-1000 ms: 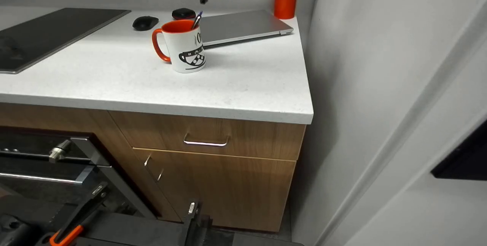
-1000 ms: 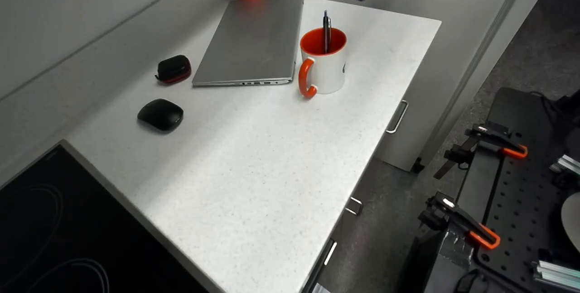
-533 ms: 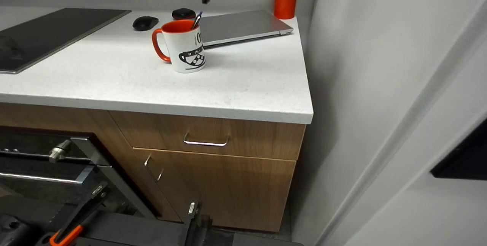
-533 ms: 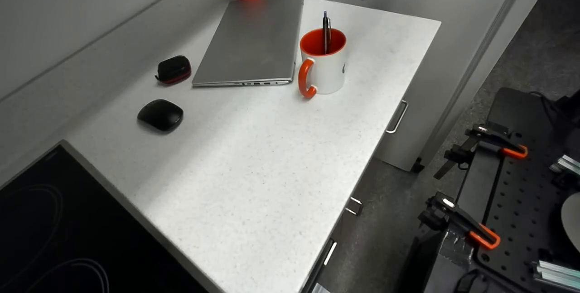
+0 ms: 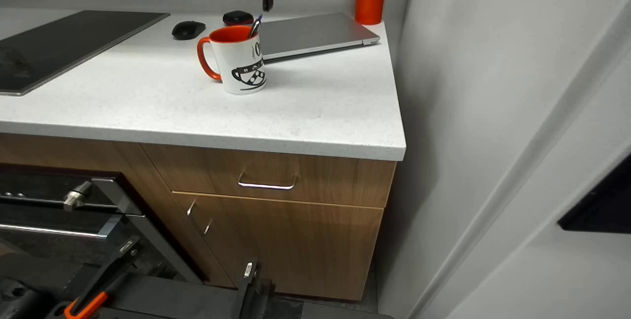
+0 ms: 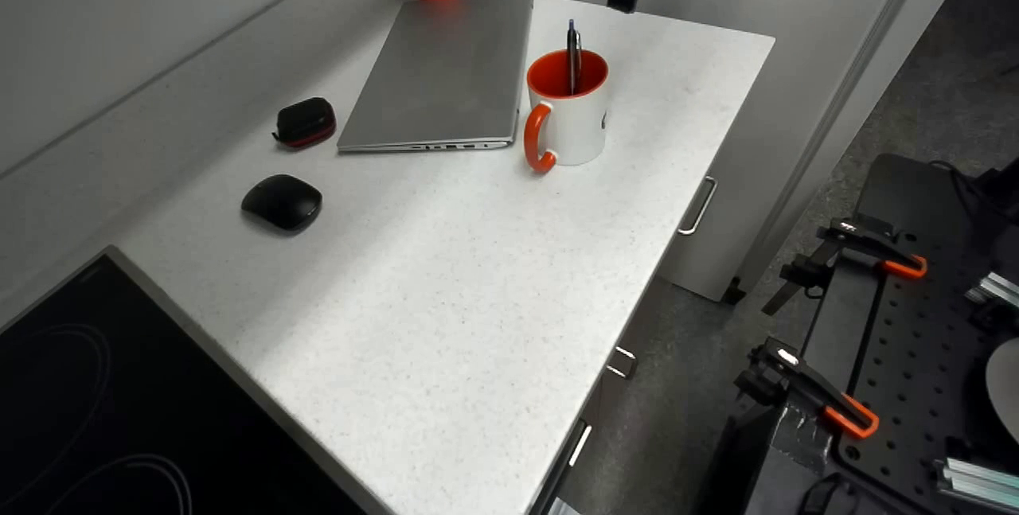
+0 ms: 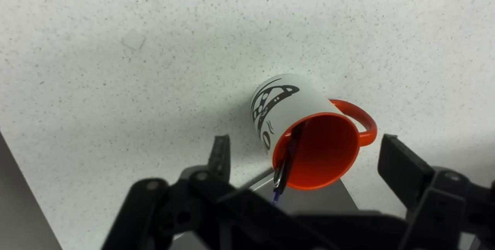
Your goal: Remove the black pen from the white and red mug
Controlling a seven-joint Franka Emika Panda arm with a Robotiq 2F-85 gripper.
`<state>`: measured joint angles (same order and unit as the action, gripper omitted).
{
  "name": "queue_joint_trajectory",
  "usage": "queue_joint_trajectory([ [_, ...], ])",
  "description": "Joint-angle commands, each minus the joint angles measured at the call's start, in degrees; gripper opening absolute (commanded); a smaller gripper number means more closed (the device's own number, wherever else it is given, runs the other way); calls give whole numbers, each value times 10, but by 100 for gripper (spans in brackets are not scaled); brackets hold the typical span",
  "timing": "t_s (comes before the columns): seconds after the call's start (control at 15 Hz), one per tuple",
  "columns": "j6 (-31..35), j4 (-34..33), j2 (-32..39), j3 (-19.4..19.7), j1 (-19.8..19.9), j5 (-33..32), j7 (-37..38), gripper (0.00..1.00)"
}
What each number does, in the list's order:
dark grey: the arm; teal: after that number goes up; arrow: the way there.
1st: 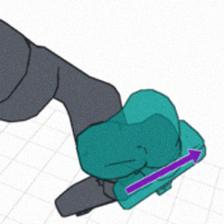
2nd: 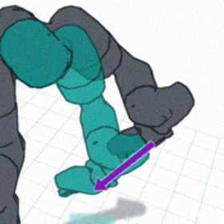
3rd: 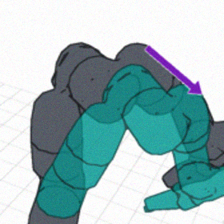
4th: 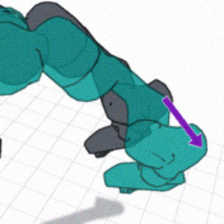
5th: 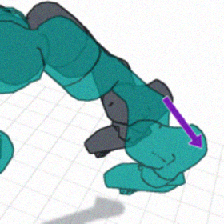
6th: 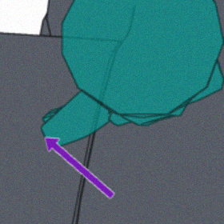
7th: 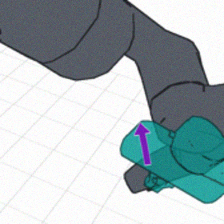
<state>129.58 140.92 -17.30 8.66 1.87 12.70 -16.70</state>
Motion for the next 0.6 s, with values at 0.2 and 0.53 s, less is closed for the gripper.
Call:
queue_joint_trajectory([
  [0.2, 73, -39, 87, -15, -6, 14, 26, 100],
  [0.53, 64, -71, 141, -22, -3, 34, 29, 100],
])
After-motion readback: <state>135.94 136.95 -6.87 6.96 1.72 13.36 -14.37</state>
